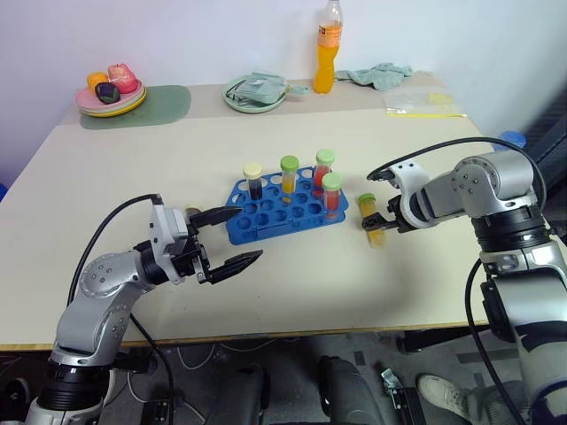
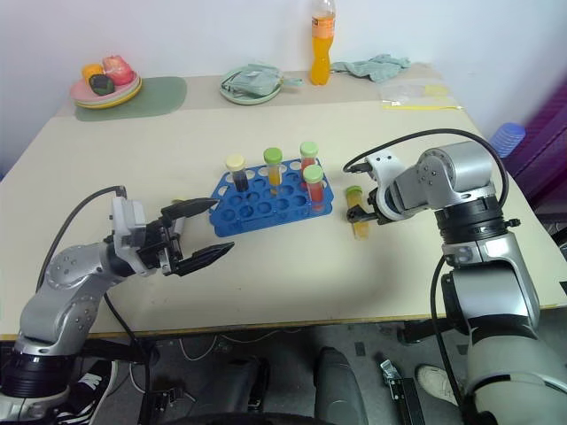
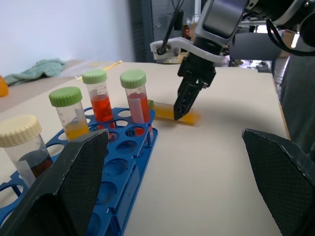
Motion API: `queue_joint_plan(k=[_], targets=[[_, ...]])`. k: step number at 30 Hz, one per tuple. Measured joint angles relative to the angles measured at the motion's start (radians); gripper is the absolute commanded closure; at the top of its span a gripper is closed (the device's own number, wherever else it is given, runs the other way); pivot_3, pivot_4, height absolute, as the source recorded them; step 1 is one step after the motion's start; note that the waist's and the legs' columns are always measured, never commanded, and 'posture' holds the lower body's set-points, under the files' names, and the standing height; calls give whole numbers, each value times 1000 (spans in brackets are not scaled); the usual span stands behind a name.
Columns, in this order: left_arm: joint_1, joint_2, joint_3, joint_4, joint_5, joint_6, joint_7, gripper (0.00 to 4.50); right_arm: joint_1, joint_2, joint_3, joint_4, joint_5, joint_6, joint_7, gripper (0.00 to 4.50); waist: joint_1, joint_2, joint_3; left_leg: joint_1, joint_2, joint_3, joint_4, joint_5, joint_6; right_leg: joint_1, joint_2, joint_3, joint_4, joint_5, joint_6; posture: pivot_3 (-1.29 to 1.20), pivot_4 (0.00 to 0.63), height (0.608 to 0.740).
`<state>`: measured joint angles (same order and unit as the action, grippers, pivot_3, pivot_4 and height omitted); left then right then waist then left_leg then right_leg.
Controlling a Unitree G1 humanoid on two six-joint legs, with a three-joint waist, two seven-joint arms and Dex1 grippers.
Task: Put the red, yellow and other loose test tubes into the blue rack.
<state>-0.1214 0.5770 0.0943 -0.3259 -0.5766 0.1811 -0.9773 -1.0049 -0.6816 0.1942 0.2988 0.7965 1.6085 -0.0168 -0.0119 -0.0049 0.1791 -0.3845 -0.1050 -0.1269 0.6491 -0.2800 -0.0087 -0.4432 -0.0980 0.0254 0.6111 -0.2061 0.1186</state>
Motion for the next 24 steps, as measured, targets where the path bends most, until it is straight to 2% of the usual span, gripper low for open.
queue_joint_plan(k=[9,13,15,17,20,22,24], targets=[[11,-2,-1,-12,0,0,19,0,3,-40,28,37,319,0,-195,19,0,0,0,0,0,0,0,0,0,0,0,0,0,0,0,0,150,740],[14,-2,-1,-13,-1,0,22,0,23,-44,27,36,412,0,-303,19,0,0,0,0,0,0,0,0,0,0,0,0,0,0,0,0,150,740],[14,-2,-1,-13,-1,0,22,0,27,-41,23,36,437,-2,-341,535,0,0,0,0,0,0,0,0,0,0,0,0,0,0,0,0,150,740],[16,-2,-1,-13,-1,0,23,0,36,-34,8,36,439,-3,-383,1238,1,0,0,0,0,0,0,0,0,0,0,0,0,0,0,0,150,740],[19,-1,-1,-15,-1,0,24,0,44,7,-43,41,425,0,-424,2816,-5,-1,-1,0,1,0,0,0,0,0,1,0,0,0,0,0,150,740],[20,-1,-1,-22,-1,0,24,0,45,23,-55,44,424,0,-434,3532,-4,-1,-1,0,1,0,0,0,0,0,1,0,0,0,0,0,150,740],[20,0,-1,-24,-1,0,24,0,45,31,-67,49,420,0,-446,3592,-4,-1,-1,1,1,0,1,0,0,1,1,0,0,0,0,0,150,740]])
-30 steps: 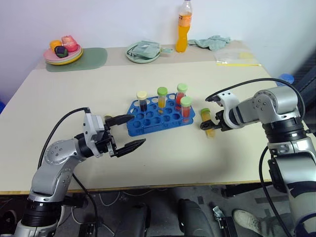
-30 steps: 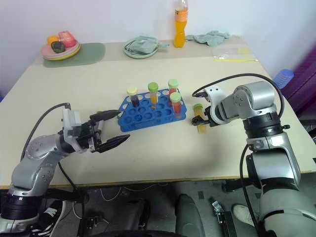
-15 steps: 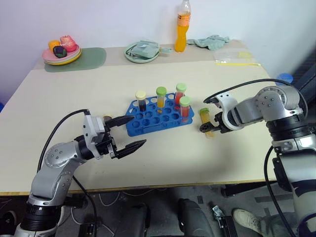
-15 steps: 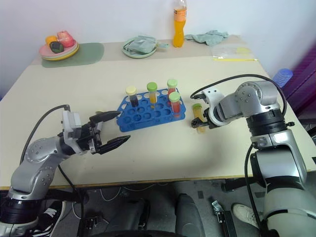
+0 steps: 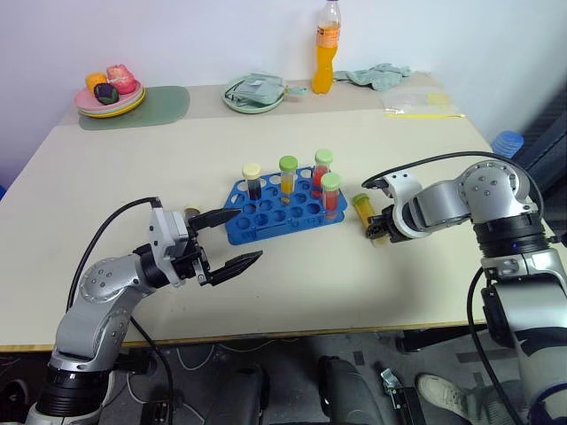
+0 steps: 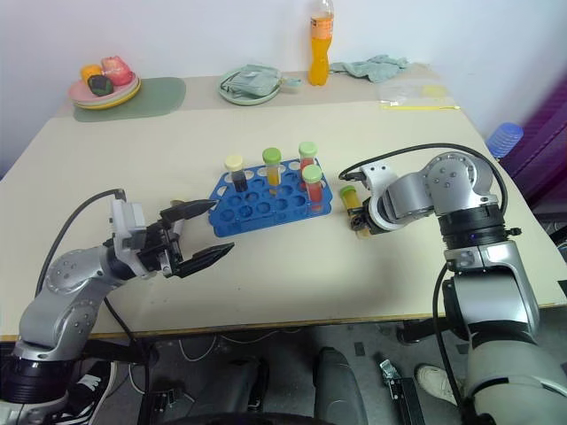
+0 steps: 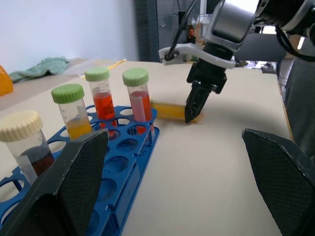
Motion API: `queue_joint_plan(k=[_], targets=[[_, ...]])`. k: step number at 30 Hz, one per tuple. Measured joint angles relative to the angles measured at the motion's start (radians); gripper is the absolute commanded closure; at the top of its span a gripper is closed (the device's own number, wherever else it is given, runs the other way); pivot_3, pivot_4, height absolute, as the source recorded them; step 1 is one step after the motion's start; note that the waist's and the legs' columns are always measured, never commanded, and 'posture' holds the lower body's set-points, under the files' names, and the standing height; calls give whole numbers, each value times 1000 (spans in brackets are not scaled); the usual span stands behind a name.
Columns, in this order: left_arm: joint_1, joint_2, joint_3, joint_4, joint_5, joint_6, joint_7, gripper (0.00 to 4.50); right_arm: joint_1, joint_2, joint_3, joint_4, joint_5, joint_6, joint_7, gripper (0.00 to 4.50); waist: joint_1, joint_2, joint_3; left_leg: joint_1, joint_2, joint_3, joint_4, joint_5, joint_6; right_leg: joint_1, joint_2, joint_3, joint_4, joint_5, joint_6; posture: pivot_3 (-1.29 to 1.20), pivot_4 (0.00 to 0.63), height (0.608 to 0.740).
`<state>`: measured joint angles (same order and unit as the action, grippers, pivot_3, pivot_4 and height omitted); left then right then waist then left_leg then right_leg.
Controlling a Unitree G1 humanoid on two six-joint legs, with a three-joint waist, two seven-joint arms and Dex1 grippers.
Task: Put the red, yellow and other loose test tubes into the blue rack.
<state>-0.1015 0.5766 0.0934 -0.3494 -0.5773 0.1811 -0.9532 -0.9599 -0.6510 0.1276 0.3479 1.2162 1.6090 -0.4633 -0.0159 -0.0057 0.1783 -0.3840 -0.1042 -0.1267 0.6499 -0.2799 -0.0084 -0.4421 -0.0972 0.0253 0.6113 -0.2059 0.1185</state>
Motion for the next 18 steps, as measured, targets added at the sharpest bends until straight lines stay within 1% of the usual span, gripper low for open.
queue_joint_plan(k=[4,8,10,11,12,14,16,18], targets=[[-1,2,1,0,0,0,0,0,0,27,-58,-2,-60,-6,-6,3592,2,0,0,0,0,0,0,0,0,0,0,0,0,0,0,0,150,740],[-5,4,2,0,0,0,0,0,47,29,-149,-152,-223,-168,24,3592,6,1,0,-2,0,0,0,0,0,-1,0,0,0,0,0,0,150,740],[-7,5,4,1,0,0,0,0,123,24,-170,-277,-307,-332,105,3592,6,1,0,-2,-1,0,0,0,0,-1,0,-1,0,0,0,0,150,740],[-12,5,5,1,0,-1,-1,0,192,31,-184,-355,-354,-453,174,3592,7,0,0,-2,-1,-1,0,0,0,-1,0,-1,-1,0,1,0,150,740],[-14,5,7,4,0,-1,-1,0,234,41,-185,-399,-378,-525,224,3592,5,0,0,-2,0,0,0,0,0,-1,0,-1,-1,0,1,0,150,740],[-26,5,5,7,0,0,-1,0,333,101,-202,-490,-420,-663,297,3592,0,0,0,-1,0,0,0,0,0,-1,1,0,0,0,1,0,150,740],[-45,5,1,15,0,-2,-7,0,470,184,-209,-594,-514,-908,389,3592,1,1,0,-1,0,0,0,0,0,-2,1,0,2,0,1,0,150,740],[-50,7,1,29,1,-2,-10,0,530,209,-184,-647,-613,-1086,464,3592,-1,2,1,-1,0,1,0,0,-1,-2,1,0,2,0,1,0,150,740]])
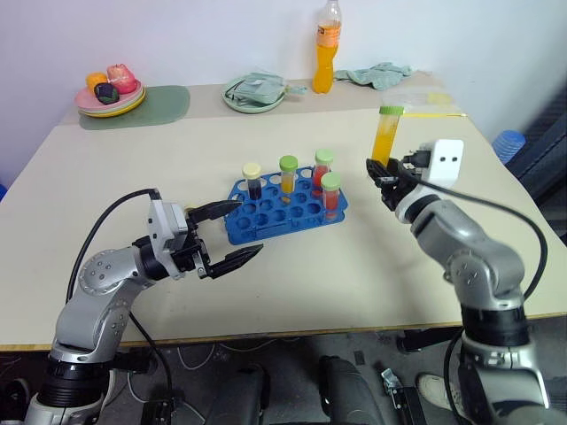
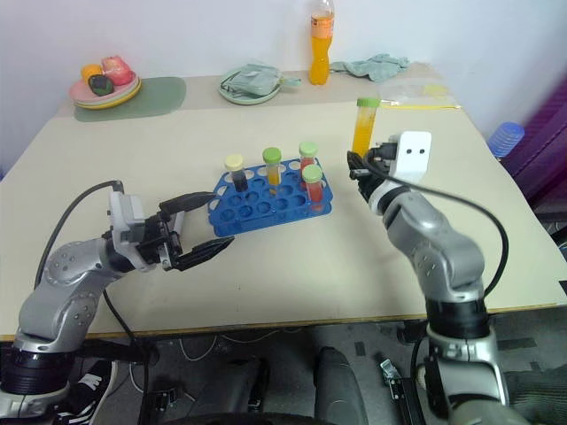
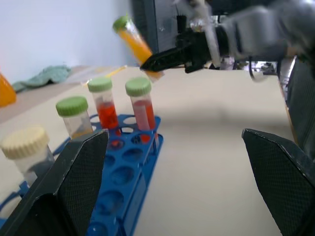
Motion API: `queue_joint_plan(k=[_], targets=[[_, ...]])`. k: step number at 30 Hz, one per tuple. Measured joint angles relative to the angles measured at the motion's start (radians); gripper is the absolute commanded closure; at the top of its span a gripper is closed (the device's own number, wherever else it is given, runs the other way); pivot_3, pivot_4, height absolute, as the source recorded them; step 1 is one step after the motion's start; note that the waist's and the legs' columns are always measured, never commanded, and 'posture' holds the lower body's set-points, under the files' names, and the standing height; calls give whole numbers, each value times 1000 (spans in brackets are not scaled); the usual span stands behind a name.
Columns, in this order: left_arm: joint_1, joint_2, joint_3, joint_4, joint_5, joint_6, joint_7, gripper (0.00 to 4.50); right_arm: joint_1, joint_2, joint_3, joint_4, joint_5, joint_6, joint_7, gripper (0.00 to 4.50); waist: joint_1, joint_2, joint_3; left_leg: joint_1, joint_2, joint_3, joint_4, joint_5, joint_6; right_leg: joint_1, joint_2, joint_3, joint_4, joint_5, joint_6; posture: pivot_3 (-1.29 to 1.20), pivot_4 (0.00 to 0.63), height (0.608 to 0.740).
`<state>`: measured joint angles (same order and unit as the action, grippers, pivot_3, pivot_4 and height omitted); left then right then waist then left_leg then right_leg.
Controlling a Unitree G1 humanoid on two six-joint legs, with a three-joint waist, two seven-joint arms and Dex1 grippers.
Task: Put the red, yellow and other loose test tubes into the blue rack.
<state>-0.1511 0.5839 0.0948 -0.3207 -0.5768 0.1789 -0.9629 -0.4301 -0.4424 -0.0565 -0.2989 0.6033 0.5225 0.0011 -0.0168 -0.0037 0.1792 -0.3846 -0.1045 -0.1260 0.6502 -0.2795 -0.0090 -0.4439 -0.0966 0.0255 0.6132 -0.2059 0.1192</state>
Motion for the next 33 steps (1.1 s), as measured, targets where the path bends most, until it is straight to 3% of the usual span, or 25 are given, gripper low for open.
queue_joint_plan(k=[4,8,11,16,23,33], targets=[[-14,4,0,19,0,0,-9,0,25,122,26,-90,-88,-205,54,3592,-2,0,0,4,1,-1,-2,1,-2,2,1,0,1,0,-1,0,150,740],[-30,17,7,54,0,0,-27,0,126,188,159,-99,-201,-354,151,3592,1,0,0,6,1,-1,-3,1,-3,4,1,0,0,0,-1,0,150,740],[-48,24,8,74,0,-2,-41,0,127,229,239,-46,-286,-454,211,3592,1,0,0,7,1,-1,-2,2,-3,4,1,0,1,0,-1,0,150,740],[-50,42,10,83,1,-4,-59,0,65,291,265,105,-366,-585,276,3592,-1,0,0,9,1,-1,-4,2,-3,6,2,0,1,0,-1,0,150,740],[-17,64,30,79,0,-6,-58,0,64,346,324,327,-432,-686,371,3592,-2,0,0,9,1,-1,-4,3,-6,6,2,1,1,0,-1,0,150,740],[35,95,80,56,0,-5,-53,0,64,385,296,446,-481,-695,347,3592,-1,0,0,9,1,-2,-4,3,-5,6,2,1,1,0,-1,0,150,740]])
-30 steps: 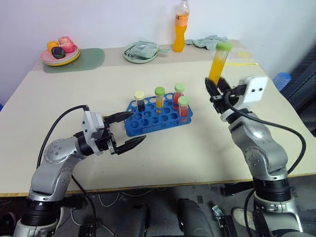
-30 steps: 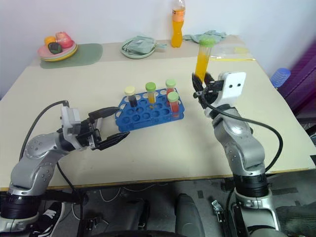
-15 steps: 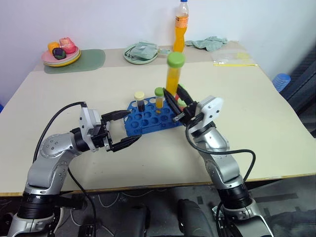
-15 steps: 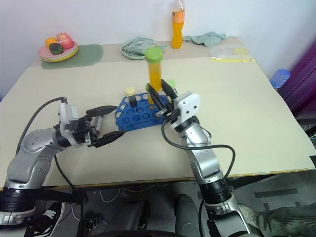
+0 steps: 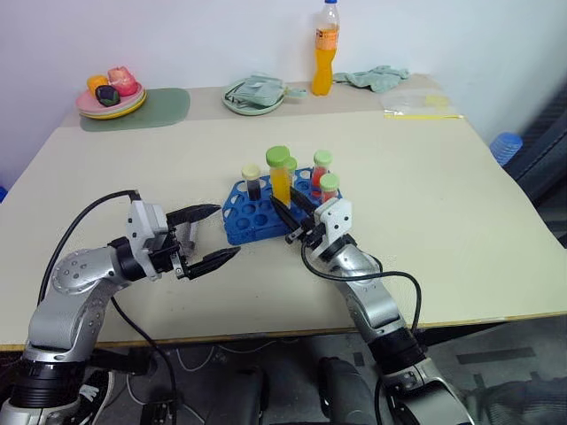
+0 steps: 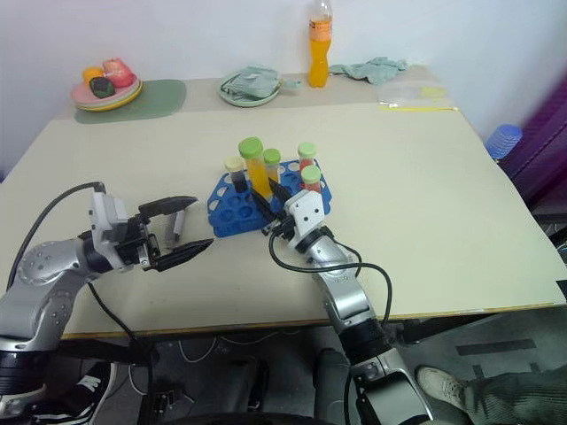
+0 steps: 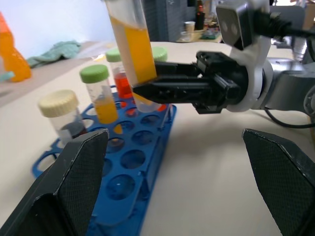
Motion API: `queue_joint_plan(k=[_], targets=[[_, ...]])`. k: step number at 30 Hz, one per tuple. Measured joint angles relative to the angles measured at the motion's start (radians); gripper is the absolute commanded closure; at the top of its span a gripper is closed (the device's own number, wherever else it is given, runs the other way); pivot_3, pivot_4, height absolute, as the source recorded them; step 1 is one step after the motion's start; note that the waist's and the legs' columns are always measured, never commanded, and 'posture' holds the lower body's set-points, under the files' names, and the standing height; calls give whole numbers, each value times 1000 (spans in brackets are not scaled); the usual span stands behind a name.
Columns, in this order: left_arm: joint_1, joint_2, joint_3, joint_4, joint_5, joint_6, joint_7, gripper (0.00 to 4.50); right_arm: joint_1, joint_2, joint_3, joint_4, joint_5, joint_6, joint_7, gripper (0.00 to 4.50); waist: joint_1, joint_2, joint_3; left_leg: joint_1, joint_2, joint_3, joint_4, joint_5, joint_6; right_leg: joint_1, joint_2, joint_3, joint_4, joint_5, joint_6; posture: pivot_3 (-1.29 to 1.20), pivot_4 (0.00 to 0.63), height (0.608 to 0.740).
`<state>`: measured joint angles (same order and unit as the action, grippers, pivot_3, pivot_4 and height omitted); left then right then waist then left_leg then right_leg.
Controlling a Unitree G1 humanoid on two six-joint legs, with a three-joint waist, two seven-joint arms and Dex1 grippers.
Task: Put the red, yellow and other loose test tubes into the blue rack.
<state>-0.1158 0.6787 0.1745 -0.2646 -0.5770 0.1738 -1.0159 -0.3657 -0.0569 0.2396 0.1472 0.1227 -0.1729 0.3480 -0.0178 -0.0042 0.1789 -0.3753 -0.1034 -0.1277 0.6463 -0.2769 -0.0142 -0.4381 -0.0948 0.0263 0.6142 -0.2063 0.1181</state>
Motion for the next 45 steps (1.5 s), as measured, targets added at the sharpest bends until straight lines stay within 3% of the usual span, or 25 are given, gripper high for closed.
queue_joint_plan(k=[26,45], targets=[[-8,1,-2,-15,0,18,15,0,-32,18,-35,155,-147,-24,-98,3592,-2,0,0,0,0,0,0,1,-1,0,0,0,0,0,0,0,150,740],[-13,1,-1,-32,0,36,17,0,-14,73,-90,193,-80,-38,-73,3592,-2,0,0,1,0,0,0,1,-1,0,0,0,1,0,0,0,150,740]])
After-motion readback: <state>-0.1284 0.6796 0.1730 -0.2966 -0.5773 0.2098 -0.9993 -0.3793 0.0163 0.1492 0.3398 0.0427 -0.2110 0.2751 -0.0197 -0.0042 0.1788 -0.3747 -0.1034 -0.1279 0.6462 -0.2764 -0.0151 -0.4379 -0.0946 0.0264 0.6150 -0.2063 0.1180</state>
